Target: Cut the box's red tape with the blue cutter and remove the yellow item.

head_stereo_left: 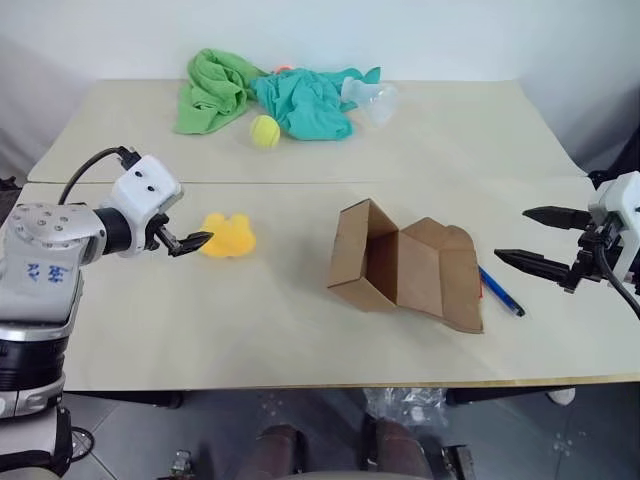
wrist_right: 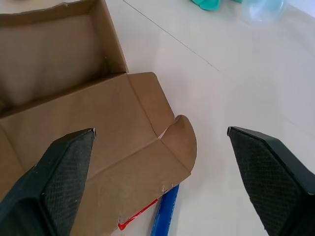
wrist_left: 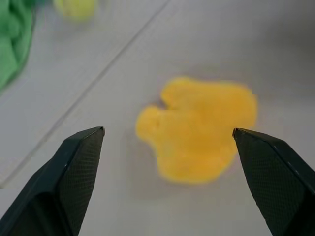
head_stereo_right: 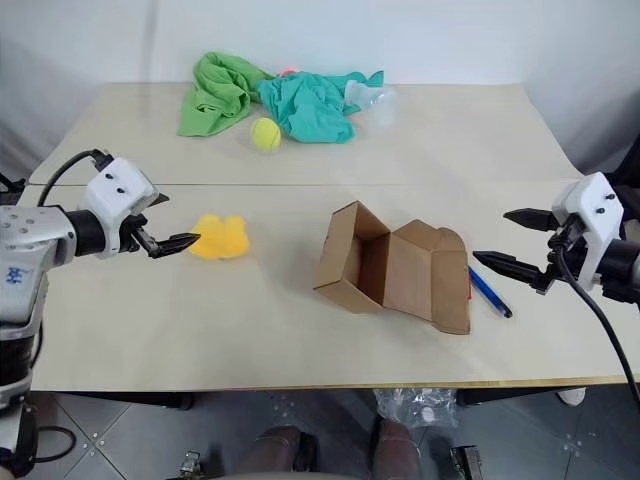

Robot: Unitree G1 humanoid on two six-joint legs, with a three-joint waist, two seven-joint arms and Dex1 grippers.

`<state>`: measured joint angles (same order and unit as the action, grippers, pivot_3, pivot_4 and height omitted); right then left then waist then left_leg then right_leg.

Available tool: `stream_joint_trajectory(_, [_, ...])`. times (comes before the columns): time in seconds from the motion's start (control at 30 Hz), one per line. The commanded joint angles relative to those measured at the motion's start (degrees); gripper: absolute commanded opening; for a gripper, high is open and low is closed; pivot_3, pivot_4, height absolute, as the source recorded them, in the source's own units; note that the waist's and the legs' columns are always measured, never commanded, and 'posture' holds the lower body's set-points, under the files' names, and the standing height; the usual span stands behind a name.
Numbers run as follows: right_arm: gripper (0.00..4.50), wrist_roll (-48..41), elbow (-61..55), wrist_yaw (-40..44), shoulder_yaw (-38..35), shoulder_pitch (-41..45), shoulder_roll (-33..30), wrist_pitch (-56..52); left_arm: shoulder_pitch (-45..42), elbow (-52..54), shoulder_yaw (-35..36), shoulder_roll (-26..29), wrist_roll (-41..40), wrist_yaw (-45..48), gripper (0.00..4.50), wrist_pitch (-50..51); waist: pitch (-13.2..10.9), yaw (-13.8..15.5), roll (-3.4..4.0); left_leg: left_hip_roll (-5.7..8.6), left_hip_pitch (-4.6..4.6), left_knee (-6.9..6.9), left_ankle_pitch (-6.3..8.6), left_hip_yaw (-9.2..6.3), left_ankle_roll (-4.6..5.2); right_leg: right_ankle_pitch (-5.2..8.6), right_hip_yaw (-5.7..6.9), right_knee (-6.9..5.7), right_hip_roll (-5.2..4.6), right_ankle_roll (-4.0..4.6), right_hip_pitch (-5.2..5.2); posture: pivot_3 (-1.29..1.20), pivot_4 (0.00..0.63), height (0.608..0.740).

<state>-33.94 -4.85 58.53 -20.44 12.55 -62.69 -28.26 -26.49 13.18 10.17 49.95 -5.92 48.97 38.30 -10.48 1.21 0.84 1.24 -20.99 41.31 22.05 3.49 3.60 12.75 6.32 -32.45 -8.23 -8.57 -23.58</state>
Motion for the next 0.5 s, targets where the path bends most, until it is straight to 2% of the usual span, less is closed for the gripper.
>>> stream_joint_trajectory(0.03, [4.50,1.26,1.41,0.74,-2.96,1.18,0.34,3.81,6.17,2.44,4.75,0.52,-2.42,2.36,4.43,-10.72,-0.01,-0.07,0.01,-0.01,0.02,-0.01,0.00,0.02,-0.02,0.02,0.00,-0.04,0.00,0.04,-0.01,0.00,0.150,0.740])
stream_joint_trajectory(0.2, [4.50,4.19,5.54,5.70,-5.21,-3.76,0.62,11.56,14.23,1.77,10.27,-3.14,-12.40,7.38,4.43,-14.71,-0.01,0.16,0.01,-0.04,0.10,-0.01,0.01,0.08,-0.06,0.08,-0.01,-0.18,0.00,0.14,-0.03,0.00,0.150,0.740])
stream_joint_trajectory(0.3, [4.50,6.04,8.92,8.56,-7.16,-8.91,0.67,15.61,18.93,2.69,11.90,-4.53,-20.14,11.31,4.43,-11.14,0.00,0.18,0.02,-0.01,0.15,0.00,0.01,0.09,-0.05,0.08,-0.03,-0.22,-0.05,0.15,0.00,0.00,0.150,0.740])
stream_joint_trajectory(0.5, [4.50,9.39,14.09,11.14,-9.10,-17.43,2.13,22.80,31.08,3.82,12.66,-4.83,-22.06,13.42,4.43,-12.78,-0.02,-0.28,0.04,-0.04,0.51,-0.18,0.04,0.28,-0.09,0.14,-0.14,-0.26,-0.07,0.24,0.15,0.00,0.150,0.740])
